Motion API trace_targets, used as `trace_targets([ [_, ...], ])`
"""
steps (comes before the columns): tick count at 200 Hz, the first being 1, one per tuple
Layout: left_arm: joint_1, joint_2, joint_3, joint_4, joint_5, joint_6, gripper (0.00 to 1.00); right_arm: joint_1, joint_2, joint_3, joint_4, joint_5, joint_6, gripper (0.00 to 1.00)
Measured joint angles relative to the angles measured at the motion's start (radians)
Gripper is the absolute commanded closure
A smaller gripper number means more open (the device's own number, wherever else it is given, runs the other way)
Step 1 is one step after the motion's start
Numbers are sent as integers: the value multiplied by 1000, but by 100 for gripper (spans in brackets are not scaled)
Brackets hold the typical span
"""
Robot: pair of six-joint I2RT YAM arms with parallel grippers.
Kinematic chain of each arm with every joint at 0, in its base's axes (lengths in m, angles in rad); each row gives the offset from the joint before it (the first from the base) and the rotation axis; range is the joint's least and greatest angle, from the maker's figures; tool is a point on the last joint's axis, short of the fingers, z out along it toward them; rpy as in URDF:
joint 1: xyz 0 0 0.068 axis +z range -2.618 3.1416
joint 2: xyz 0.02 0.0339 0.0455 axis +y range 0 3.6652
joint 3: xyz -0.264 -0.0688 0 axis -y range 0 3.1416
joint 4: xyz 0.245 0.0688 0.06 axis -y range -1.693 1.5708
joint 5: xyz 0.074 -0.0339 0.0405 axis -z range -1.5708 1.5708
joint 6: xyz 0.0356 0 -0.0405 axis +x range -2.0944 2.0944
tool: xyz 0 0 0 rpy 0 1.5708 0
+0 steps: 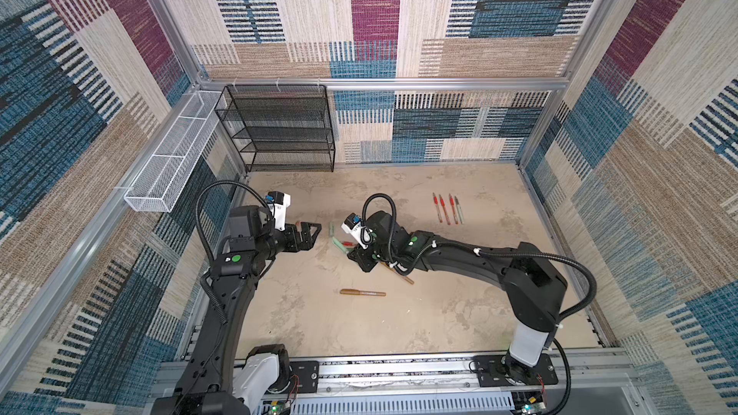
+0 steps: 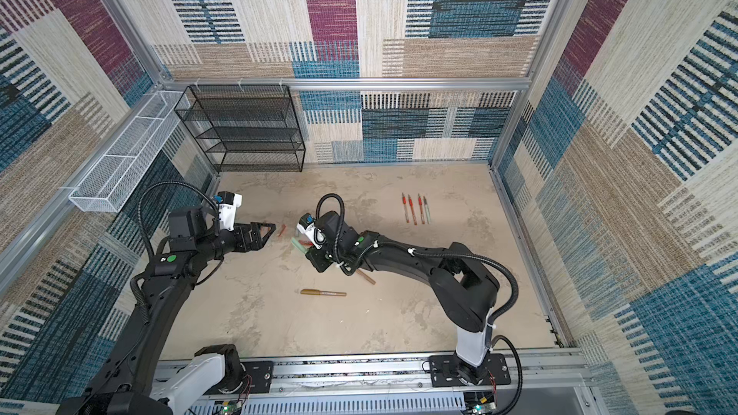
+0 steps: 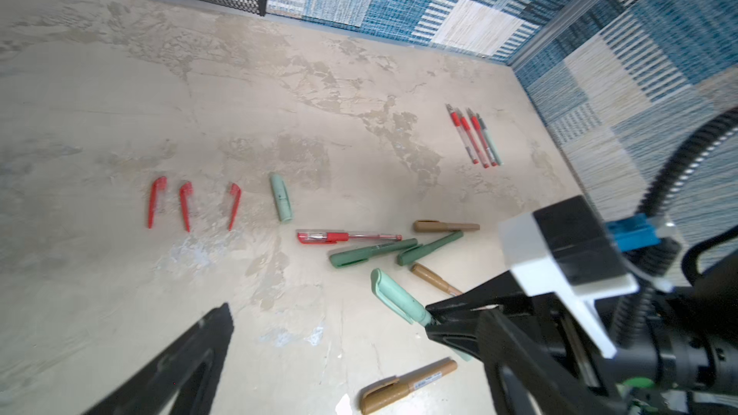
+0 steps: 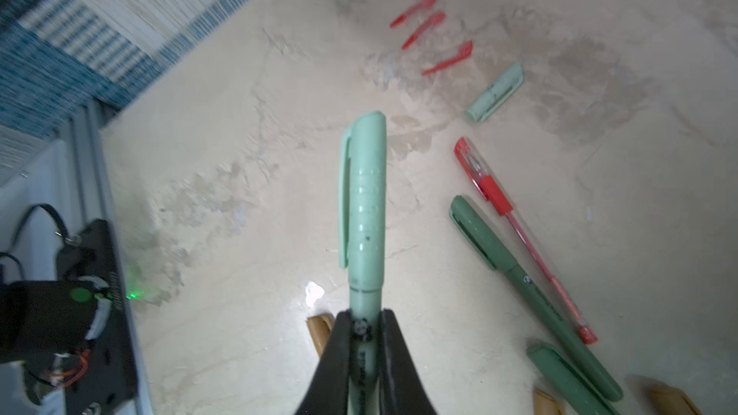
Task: Open the pen caps
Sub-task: 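Lift the pale green pen toward the left gripper while the left gripper reaches toward it, then close the left gripper on the cap of the held pen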
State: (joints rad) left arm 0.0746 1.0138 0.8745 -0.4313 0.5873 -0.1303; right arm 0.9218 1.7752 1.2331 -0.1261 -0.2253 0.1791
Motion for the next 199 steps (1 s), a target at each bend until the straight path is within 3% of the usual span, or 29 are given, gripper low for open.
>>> trace_targets([
  [59,-3,16,-56,103,155,-130,6,14,-98,-134,304,-35,194,90],
  [106,-19,29,-112,199,227,-253,22,54,-78,-92,368,-49,232,90],
  [134,-31,38,-113,221,246,-284,42,66,-52,-59,369,-52,235,90],
  [183,-39,39,-115,248,277,-311,100,69,-17,-29,350,-40,224,90],
  [199,-41,39,-119,248,273,-311,100,71,-11,-29,351,-31,224,86],
])
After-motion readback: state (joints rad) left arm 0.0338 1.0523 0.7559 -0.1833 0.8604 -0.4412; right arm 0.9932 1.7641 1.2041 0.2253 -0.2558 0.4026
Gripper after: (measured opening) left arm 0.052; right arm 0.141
